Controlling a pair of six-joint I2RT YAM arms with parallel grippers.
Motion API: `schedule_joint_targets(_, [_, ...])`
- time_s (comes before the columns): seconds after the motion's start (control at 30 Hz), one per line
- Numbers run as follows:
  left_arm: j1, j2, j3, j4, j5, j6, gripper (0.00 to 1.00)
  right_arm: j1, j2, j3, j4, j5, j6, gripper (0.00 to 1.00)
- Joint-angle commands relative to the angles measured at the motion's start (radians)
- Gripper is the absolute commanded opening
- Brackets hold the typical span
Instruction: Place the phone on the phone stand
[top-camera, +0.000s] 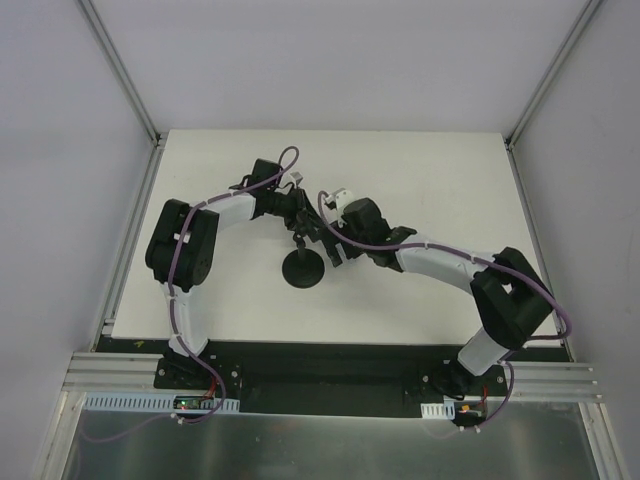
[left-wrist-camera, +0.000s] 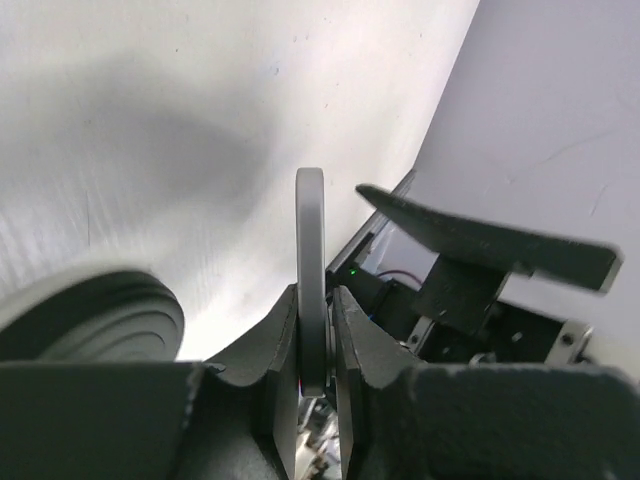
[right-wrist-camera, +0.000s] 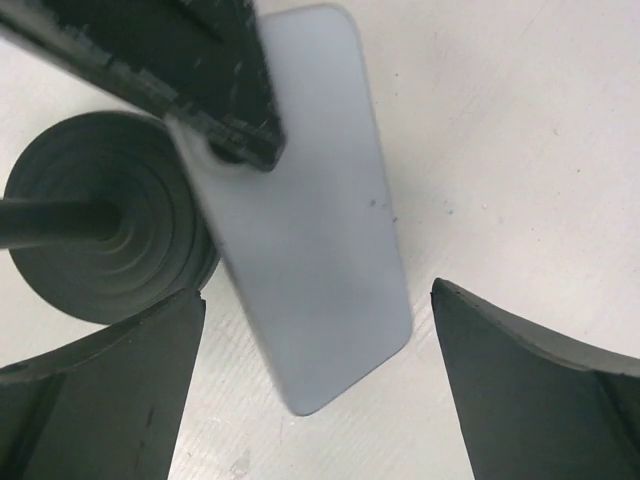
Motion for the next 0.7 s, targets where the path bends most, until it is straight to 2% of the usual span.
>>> schedule_joint_targets(0.0, [-0.008, -0.138, -0.029, -0.059, -0.098, -0.206, 0.0, 0.09, -0.056, -0.046, 0.066, 0.18, -0.058, 0.96])
schedule_joint_targets(0.1, [-0.008, -0.157, 0.0, -0.136, -0.112, -0.244, 0.0, 0.136, -0.044, -0.041, 0.076, 0.263, -0.076, 0.99])
schedule_joint_targets(0.2, [-0.009, -0.146, 0.043, -0.234, -0.112, -0.244, 0.0, 0.15, -0.035, -0.044, 0.099, 0.326, -0.079, 0.84])
schedule_joint_targets(0.23, [-0.009, -0.149, 0.043, -0.255, -0.126, -0.25, 0.0, 0.15, -0.035, -0.047, 0.106, 0.341, -0.079, 0.68])
schedule_joint_targets(0.27, [-0.014, -0.16, 0.04, -0.266, -0.135, -0.259, 0.0, 0.15, -0.033, -0.05, 0.116, 0.354, -0.093, 0.63])
schedule_joint_targets(0.5, [-0.02, -0.159, 0.026, -0.276, -0.111, -0.353, 0.0, 0.156, 0.002, -0.044, 0.162, 0.372, -0.193, 0.61])
schedule_joint_targets(0.57, [-0.023, -0.159, 0.034, -0.276, -0.101, -0.374, 0.0, 0.158, 0.019, -0.043, 0.162, 0.381, -0.205, 0.54])
schedule_joint_targets(0.63, [-0.026, -0.162, 0.041, -0.276, -0.097, -0.388, 0.0, 0.156, 0.023, -0.057, 0.185, 0.389, -0.214, 0.38])
schedule_joint_targets(0.67, [-0.028, -0.166, 0.043, -0.276, -0.098, -0.393, 0.0, 0.156, 0.028, -0.058, 0.191, 0.39, -0.216, 0.37])
